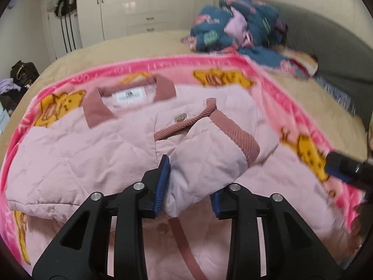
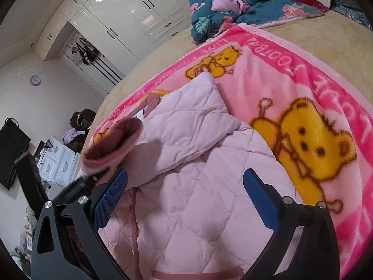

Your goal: Fold large clothes

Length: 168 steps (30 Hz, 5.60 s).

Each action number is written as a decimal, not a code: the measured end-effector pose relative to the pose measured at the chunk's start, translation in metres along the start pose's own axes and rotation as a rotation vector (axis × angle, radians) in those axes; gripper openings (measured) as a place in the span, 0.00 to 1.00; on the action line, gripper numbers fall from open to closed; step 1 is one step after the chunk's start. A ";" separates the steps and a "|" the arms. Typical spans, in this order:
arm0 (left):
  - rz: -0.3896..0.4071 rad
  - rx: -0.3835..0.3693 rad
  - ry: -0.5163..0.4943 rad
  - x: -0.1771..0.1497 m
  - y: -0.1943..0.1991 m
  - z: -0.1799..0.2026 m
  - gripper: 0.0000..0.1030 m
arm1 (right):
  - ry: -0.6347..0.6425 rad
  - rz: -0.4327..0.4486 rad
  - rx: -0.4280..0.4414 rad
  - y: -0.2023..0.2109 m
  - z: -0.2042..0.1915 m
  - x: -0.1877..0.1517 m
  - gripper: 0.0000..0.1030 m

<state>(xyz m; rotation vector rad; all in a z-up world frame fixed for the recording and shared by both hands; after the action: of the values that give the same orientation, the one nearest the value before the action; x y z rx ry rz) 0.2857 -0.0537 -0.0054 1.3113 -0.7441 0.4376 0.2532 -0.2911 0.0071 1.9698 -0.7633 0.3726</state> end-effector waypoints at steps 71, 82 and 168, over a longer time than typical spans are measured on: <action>0.071 0.088 0.455 -0.001 0.078 -0.235 0.91 | 0.545 0.129 0.056 -0.067 -0.167 0.077 0.18; -0.015 0.042 0.417 0.007 0.036 -0.219 0.91 | 0.479 0.069 0.003 -0.096 -0.135 0.059 0.18; 0.020 0.069 0.312 -0.021 0.104 -0.149 0.91 | 0.512 0.051 0.009 -0.013 -0.173 0.000 0.96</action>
<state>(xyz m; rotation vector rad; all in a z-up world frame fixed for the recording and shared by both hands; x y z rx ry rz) 0.2368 0.1162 0.0409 1.2630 -0.4848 0.6708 0.2705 -0.1368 0.0845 1.7537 -0.4790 0.8705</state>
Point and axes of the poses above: each gripper's, at about its wrist camera, not at the fingertips, and y roughly against the way its jaws point, z to its right, x to its top, the point moved 1 cm from there along -y, roughly the way its jaws point, and after that the axes turned 4 degrees about -x, right-handed, at the moved point
